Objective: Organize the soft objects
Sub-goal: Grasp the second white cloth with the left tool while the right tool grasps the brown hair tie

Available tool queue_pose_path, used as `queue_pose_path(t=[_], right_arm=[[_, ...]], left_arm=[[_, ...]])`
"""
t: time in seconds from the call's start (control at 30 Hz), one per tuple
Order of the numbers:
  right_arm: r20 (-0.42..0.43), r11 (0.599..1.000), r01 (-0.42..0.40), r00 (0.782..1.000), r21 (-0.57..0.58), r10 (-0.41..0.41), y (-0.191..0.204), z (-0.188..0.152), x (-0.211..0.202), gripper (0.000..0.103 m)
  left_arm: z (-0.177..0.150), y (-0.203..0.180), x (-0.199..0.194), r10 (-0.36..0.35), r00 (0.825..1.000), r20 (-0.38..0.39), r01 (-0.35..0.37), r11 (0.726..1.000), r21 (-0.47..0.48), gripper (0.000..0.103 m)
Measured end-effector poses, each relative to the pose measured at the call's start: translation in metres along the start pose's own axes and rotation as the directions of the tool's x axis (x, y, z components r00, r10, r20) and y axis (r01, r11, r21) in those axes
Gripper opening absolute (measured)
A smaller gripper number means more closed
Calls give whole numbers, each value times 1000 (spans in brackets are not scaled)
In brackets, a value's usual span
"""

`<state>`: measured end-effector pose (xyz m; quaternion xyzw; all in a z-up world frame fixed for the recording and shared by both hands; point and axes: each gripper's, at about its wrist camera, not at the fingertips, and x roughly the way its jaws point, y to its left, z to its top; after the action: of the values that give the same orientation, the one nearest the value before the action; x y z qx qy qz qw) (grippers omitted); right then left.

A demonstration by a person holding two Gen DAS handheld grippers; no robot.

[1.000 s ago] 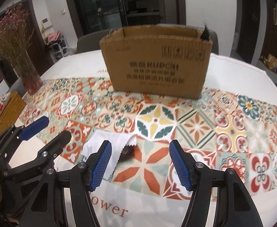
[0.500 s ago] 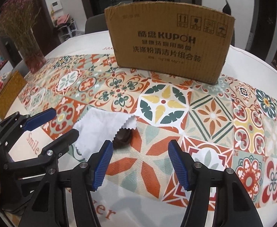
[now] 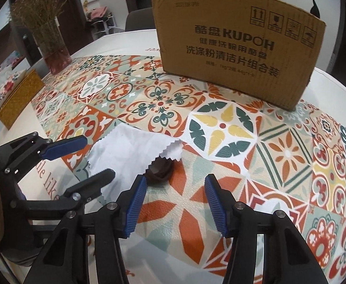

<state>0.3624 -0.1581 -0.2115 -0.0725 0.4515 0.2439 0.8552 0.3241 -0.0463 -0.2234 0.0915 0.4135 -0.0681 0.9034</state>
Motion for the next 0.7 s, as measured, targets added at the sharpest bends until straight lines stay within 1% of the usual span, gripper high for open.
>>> queue_pose_path(t=[0.17, 0.3, 0.33, 0.37, 0.43, 0.47, 0.53, 0.57, 0.6, 0.7], right_arm=[[7, 1000, -23, 1000, -20, 23, 0, 0, 7, 49], [14, 999, -30, 999, -37, 31, 1, 1, 11, 47], [16, 999, -32, 999, -41, 32, 1, 2, 12, 46], [18, 998, -33, 999, -44, 34, 2, 2, 12, 44], [21, 998, -41, 999, -54, 42, 4, 3, 14, 40], [22, 997, -45, 999, -58, 47, 5, 4, 14, 39], [23, 997, -46, 999, -66, 48, 6, 4, 15, 37], [23, 996, -46, 999, -75, 47, 8, 4, 15, 33], [23, 996, -48, 998, -80, 51, 8, 4, 15, 30], [21, 994, -56, 998, -89, 58, 10, 4, 16, 24]], left_arm=[[-1, 0, 7, 1, 1000, -13, -1, 1000, -3, 52], [-2, 1, 8, -1, 1000, -8, 1, 1000, -14, 52], [-3, 2, 8, -7, 1000, -5, 7, 1000, -23, 51], [-3, 2, 8, -16, 1000, -6, 16, 1000, -27, 49], [-3, 2, 8, -51, 999, -9, 51, 998, -35, 37], [-3, 2, 8, -56, 998, -9, 56, 998, -36, 34], [-2, 2, 8, -50, 999, -11, 50, 998, -35, 15], [-2, 2, 8, -46, 999, -14, 46, 998, -37, 10], [-1, 3, 9, -41, 999, -19, 40, 998, -42, 7], [1, 8, 9, -41, 999, -26, 39, 996, -75, 5]])
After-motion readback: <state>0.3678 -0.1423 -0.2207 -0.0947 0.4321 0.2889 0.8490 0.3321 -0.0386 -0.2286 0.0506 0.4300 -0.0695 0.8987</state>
